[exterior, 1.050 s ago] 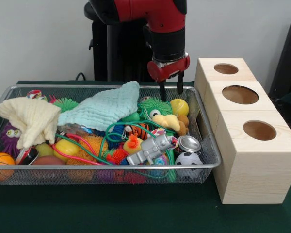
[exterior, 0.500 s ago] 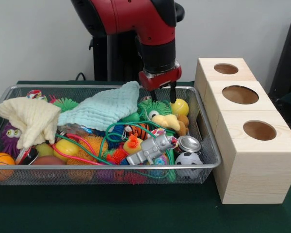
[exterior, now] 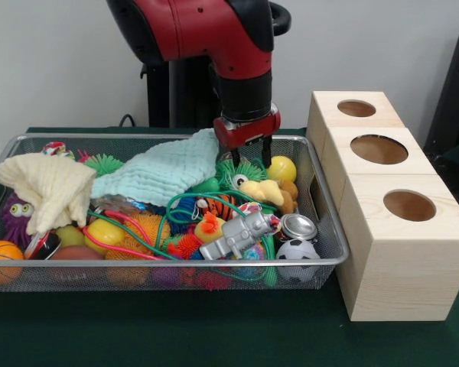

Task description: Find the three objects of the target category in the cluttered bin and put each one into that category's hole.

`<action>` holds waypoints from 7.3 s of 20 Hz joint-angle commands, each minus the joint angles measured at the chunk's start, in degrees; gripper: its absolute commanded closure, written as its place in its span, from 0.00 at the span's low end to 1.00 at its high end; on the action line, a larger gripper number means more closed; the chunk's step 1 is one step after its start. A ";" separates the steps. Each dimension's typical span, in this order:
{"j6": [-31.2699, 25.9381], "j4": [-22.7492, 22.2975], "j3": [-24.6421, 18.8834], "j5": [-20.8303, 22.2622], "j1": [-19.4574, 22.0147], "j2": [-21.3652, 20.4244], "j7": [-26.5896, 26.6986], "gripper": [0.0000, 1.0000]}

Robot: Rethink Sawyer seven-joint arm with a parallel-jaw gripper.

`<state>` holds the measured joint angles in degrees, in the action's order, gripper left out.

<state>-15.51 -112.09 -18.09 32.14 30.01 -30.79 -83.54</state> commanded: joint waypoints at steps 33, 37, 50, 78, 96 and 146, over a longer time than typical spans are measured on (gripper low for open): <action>9.94 9.24 6.97 -4.74 -5.27 6.92 -9.62 1.00; 4.36 7.57 4.17 -7.01 -2.19 3.42 -7.37 1.00; -37.62 17.89 -8.57 -12.43 6.97 -6.38 15.04 1.00; -51.36 11.18 -25.14 -7.38 19.60 -16.04 22.75 1.00; -42.72 -6.51 -37.99 -6.99 34.01 -25.24 21.77 1.00; -45.51 6.13 -31.56 -1.59 19.15 -10.68 9.11 1.00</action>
<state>-54.31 -113.32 -54.43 27.72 49.17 -45.67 -81.17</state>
